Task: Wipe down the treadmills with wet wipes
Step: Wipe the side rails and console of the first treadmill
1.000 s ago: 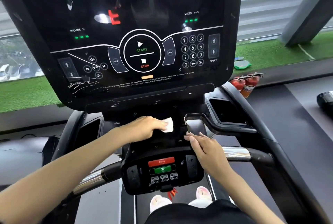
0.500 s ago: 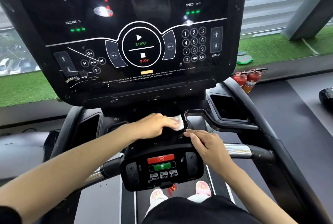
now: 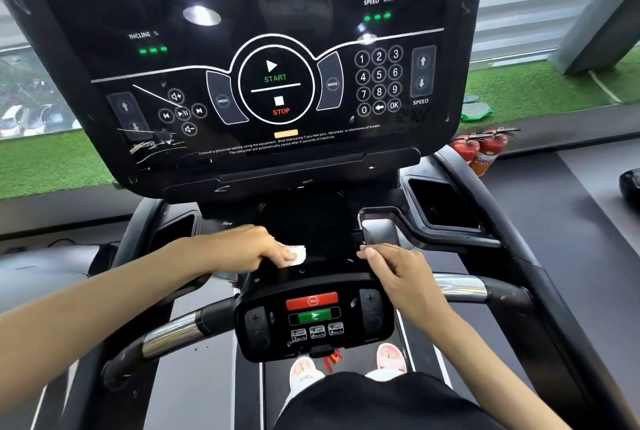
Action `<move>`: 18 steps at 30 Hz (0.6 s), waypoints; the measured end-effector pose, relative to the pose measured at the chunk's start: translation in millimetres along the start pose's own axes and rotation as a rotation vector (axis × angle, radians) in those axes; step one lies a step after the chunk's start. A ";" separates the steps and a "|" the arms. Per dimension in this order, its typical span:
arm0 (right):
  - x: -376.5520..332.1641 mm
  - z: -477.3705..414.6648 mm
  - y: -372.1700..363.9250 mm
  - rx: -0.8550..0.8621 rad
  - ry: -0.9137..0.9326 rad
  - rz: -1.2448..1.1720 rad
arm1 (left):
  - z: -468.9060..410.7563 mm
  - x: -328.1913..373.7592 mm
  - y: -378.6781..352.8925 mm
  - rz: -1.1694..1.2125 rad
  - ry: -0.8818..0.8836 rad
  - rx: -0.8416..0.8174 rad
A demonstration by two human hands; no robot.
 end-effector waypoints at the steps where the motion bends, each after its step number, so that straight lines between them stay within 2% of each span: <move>1: 0.0 -0.1 -0.2 0.011 0.000 0.007 | 1.0 -0.8 -2.2 -0.012 -0.013 -0.005; 6: -1.3 0.7 -0.4 0.055 0.015 0.056 | -4.8 17.4 1.3 0.009 -0.030 -0.013; 9: -2.1 -0.5 0.1 0.067 0.024 0.062 | -28.3 46.0 13.9 0.076 -0.101 0.020; 12: -3.0 -0.3 0.7 0.075 0.027 0.052 | -47.0 55.7 23.4 0.023 -0.123 0.088; 16: -2.2 0.2 0.5 0.077 0.026 0.033 | -34.6 12.6 34.7 -0.022 0.056 0.197; 18: -2.1 0.0 -0.2 0.091 0.039 0.024 | -17.0 -15.5 28.6 0.052 0.119 0.203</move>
Point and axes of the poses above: each hand's wrist, its own z-axis away from the middle knuckle, its own y-axis out of the back of the hand, x = y × z, the point moved 6 cm from there along -z, towards the middle knuckle, and after that the axes turned 4 degrees about y, right-handed, at the moved point
